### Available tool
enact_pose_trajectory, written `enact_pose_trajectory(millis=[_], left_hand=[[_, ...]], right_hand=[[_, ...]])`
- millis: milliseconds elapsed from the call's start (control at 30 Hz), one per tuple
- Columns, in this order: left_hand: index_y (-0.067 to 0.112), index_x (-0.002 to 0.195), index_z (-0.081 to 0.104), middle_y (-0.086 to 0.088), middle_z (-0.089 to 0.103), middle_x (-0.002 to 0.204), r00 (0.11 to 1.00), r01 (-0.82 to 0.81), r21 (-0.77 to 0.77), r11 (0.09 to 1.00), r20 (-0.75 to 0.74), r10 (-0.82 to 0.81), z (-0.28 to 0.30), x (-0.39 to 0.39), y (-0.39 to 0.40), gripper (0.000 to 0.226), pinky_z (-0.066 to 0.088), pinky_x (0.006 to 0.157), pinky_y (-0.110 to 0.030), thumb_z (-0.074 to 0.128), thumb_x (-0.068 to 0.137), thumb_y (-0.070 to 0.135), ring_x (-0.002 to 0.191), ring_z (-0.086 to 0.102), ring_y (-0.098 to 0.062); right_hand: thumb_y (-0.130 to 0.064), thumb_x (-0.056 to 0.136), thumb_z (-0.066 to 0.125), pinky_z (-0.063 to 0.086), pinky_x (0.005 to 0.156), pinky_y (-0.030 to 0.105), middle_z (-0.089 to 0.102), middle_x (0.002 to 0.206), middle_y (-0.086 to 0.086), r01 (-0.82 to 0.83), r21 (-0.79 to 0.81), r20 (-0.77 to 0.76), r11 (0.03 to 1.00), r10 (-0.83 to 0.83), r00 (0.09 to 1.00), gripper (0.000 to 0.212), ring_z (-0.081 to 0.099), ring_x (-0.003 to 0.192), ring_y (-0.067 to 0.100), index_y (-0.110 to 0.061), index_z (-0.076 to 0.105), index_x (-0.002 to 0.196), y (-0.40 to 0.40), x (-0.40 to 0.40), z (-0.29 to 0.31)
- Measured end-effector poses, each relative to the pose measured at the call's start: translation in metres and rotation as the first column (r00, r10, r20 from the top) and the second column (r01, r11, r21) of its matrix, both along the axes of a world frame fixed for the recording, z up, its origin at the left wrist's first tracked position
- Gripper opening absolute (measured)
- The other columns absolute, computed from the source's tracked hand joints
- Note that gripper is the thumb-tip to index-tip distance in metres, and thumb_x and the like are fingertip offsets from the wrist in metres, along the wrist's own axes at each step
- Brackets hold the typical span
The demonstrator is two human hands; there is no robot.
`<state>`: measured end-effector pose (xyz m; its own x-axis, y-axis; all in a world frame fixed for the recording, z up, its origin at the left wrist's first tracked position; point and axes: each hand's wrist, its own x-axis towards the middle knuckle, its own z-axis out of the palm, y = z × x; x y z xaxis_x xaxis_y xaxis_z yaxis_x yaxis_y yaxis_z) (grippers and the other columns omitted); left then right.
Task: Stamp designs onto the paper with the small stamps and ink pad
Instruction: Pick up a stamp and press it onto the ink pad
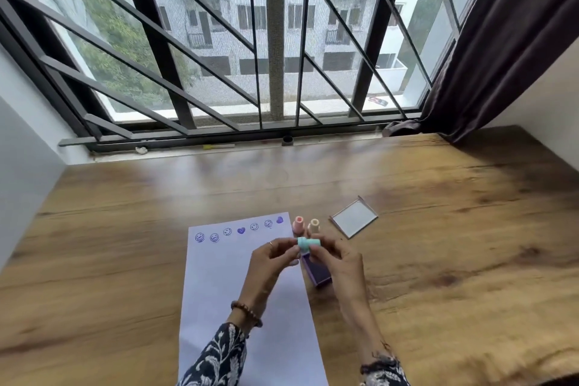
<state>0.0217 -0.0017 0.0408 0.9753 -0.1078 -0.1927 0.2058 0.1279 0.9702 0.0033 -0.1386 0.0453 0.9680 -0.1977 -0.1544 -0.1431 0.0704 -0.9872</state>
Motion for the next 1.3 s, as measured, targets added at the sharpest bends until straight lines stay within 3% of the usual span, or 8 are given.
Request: enact_pose_trajectory(millis=[133,300,467,667,833,967,1100,1300], left_hand=[[0.016,0.082,0.068,-0.008,0.069,0.084,0.999,-0.026,0.096,0.995,0.024,0.024,0.004,0.002,-0.007,0.014,0.053,0.078,-0.03,0.062,0.082,0.004,0.078,0.063,-0.016],[0.019,0.081,0.069,0.0,0.072,0.078,0.993,-0.044,0.287,0.957,0.116,0.011,0.001,0.013,-0.008,0.007,0.051,0.068,-0.012,0.07,0.075,0.014,0.069,0.064,-0.001],[0.012,0.08,0.06,-0.003,0.061,0.077,0.935,-0.028,0.705,0.708,0.268,-0.23,-0.016,0.037,-0.005,0.011,0.045,0.064,-0.023,0.068,0.073,0.017,0.069,0.055,-0.016],[0.007,0.098,0.055,-0.013,0.057,0.101,0.918,-0.005,0.862,0.506,0.205,-0.339,-0.024,0.048,-0.017,0.022,0.046,0.073,-0.036,0.056,0.085,0.025,0.093,0.056,-0.029],[0.014,0.129,0.041,-0.007,0.049,0.12,0.91,0.043,0.753,0.657,0.242,-0.337,-0.029,0.026,-0.008,0.056,0.038,0.092,-0.023,0.063,0.082,0.037,0.111,0.048,-0.019],[0.014,0.133,0.035,-0.007,0.038,0.133,0.871,0.102,0.762,0.64,0.242,-0.428,-0.037,0.001,-0.002,0.081,0.028,0.103,-0.021,0.071,0.069,0.05,0.122,0.037,-0.019],[0.012,0.129,0.039,-0.009,0.037,0.136,0.849,0.08,0.801,0.593,0.256,-0.461,-0.039,-0.003,-0.001,0.08,0.03,0.106,-0.027,0.073,0.067,0.05,0.125,0.036,-0.02],[0.012,0.127,0.043,-0.01,0.039,0.135,0.847,0.054,0.82,0.57,0.265,-0.461,-0.04,-0.002,-0.002,0.071,0.031,0.106,-0.027,0.071,0.071,0.046,0.123,0.037,-0.021]], right_hand=[[-0.026,0.085,0.063,0.058,0.074,0.028,0.075,0.088,0.003,0.091,0.001,-0.04,0.996,-0.091,0.995,0.013,0.071,0.085,0.017,-0.02,0.074,0.091,0.005,-0.002,0.003],[-0.024,0.086,0.061,0.056,0.053,0.016,0.074,0.065,0.001,0.247,0.421,-0.251,0.873,-0.149,0.956,0.02,0.068,0.059,0.007,-0.009,0.073,0.082,0.005,-0.004,0.006],[-0.013,0.089,0.052,0.057,0.05,0.018,0.073,0.069,0.008,0.305,0.733,-0.301,0.608,-0.112,0.947,0.019,0.068,0.057,0.009,0.0,0.065,0.086,-0.006,-0.013,0.006],[-0.008,0.089,0.052,0.057,0.053,0.016,0.074,0.076,0.009,0.348,0.691,-0.324,0.634,-0.158,0.933,0.022,0.07,0.062,0.01,-0.003,0.071,0.078,-0.023,-0.025,-0.004],[0.0,0.084,0.06,0.056,0.057,0.013,0.068,0.091,0.014,0.367,0.436,-0.26,0.822,-0.275,0.926,0.015,0.065,0.065,0.01,-0.003,0.066,0.097,-0.039,-0.031,-0.013],[-0.004,0.078,0.069,0.058,0.067,0.021,0.072,0.09,0.009,0.259,-0.043,-0.172,0.965,-0.263,0.949,0.017,0.067,0.077,0.017,-0.015,0.07,0.091,-0.035,-0.031,-0.013],[-0.014,0.075,0.074,0.053,0.075,0.022,0.071,0.09,-0.002,0.097,-0.538,-0.011,0.837,-0.123,0.992,0.022,0.067,0.081,0.011,-0.023,0.069,0.095,-0.019,-0.034,-0.015],[-0.014,0.083,0.066,0.053,0.078,0.027,0.067,0.1,0.002,0.002,-0.815,0.05,0.579,0.066,0.997,0.023,0.063,0.089,0.016,-0.016,0.065,0.106,-0.004,-0.037,-0.014]])
